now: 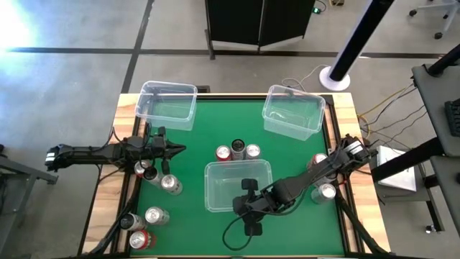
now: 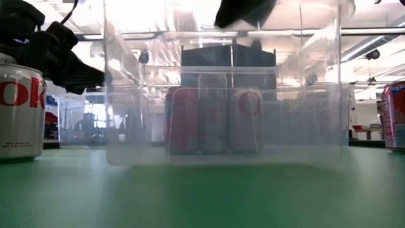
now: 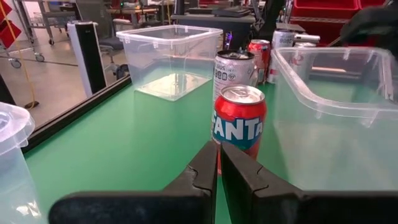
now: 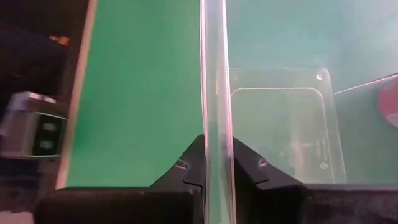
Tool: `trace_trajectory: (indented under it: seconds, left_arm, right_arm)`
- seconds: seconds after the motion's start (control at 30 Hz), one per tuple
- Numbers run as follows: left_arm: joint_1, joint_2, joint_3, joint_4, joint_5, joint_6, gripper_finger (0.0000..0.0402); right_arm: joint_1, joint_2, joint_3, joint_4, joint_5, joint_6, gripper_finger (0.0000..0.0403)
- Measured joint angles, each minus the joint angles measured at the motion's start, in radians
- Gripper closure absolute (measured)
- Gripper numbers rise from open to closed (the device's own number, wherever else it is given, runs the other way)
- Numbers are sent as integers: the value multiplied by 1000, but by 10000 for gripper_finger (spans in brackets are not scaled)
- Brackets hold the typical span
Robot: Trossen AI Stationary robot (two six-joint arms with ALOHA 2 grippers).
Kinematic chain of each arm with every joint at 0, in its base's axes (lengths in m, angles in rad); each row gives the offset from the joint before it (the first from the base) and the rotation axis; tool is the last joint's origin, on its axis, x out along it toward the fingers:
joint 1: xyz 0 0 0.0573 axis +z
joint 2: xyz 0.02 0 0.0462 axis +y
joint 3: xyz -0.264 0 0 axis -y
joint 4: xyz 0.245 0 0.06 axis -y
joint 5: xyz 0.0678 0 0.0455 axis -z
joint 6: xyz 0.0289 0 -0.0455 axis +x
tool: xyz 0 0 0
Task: Sort soda cans
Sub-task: Move the bottom middle transparent bin to the top middle of the table
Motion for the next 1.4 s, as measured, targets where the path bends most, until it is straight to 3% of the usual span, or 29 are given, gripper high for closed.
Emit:
trace_trajectory:
  seconds: [0.2, 0.3, 0.53, 0.67, 0.77, 0.93, 1.13, 1.4]
  left_arm:
    - [0, 0, 0, 1, 7, -120, 397]
    - [0, 0, 0, 0, 7, -122, 397]
    - [-1, 0, 0, 0, 7, -144, 397]
    - [-1, 0, 0, 0, 7, -212, 397]
    - [0, 0, 0, 0, 7, -213, 397]
    - [0, -1, 0, 6, 1, -212, 397]
    - [0, 0, 0, 16, -2, -250, 397]
    - [0, 1, 0, 34, -30, -183, 397]
  right_arm:
    - [24, -4, 191, -88, -61, -15, 379]
    - [23, -5, 324, -155, -42, -56, 379]
    - [-33, -8, 584, -216, 193, -106, 379]
    - [-125, -8, 669, -215, 388, -71, 379]
    - [-221, -8, 696, -192, 472, -34, 379]
    - [-407, -8, 703, -127, 458, 88, 379]
    - [-607, 20, 700, -225, 413, 275, 379]
    - [-716, 132, 700, -246, 305, 417, 378]
